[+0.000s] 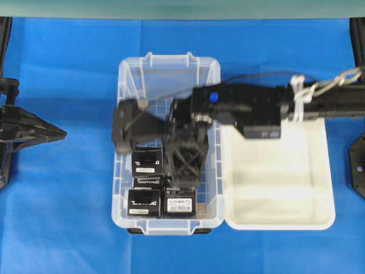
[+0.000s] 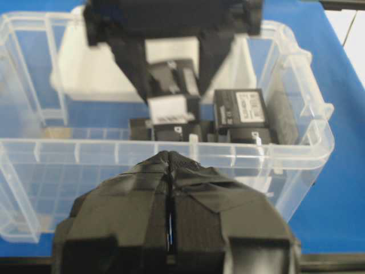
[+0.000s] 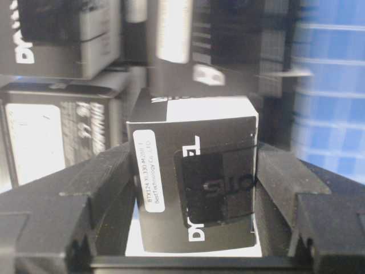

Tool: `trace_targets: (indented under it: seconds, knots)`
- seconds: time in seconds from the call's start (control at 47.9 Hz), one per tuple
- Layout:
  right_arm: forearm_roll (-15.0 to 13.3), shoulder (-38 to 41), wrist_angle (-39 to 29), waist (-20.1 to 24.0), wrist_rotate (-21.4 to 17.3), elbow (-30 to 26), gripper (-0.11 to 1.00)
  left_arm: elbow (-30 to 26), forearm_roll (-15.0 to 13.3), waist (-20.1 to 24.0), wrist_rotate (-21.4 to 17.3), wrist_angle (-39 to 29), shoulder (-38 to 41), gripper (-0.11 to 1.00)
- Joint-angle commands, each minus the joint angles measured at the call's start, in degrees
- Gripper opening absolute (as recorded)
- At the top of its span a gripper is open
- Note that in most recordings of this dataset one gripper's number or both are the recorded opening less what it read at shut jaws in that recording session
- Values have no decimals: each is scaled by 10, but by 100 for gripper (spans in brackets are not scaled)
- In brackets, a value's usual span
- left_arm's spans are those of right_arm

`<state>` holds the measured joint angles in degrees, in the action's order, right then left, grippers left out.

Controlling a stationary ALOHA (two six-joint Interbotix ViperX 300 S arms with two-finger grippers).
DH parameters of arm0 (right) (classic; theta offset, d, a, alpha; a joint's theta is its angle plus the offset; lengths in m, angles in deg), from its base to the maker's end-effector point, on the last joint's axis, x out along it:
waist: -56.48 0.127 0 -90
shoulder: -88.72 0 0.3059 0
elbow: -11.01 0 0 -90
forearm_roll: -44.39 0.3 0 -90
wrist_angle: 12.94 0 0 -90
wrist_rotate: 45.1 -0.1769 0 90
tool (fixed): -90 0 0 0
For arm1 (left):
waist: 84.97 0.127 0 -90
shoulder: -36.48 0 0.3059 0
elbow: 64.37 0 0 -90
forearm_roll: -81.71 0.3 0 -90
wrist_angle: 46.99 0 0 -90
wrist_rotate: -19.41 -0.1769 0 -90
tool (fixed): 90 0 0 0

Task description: Pick the box from inside the plastic case

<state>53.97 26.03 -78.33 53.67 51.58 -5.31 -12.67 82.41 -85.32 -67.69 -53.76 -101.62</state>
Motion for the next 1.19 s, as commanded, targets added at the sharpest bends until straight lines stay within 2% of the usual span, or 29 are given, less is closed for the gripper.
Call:
trace_targets:
  seconds: [0.0,0.23,0.459,0.626,0.731,0.877,1.023,1.169]
  knots:
    - [1,-22,-14,-11,1,-27,61,-16,2,1,1,3,3,-7]
    - [1,-69,-69,-33,0,-62,61,-16,2,2,1,3,3,-7]
    - [-2,-133,-143,-34,-4,-75,61,-17,2,1,1,3,3,-7]
    - [-49,-183,-182,-35,-4,-59,61,-16,1,2,1,2,3,-7]
    - [-76,-216,-211,-49,-12,-28,61,-16,2,2,2,3,3,-7]
    - [-77,-255,-217,-79,-12,41,61,-17,2,0,2,3,3,-7]
    - [-77,-287,-167,-111,1,135,61,-17,2,0,2,3,3,-7]
    - [-77,-300,-93,-128,34,220,61,-18,2,0,2,3,3,-7]
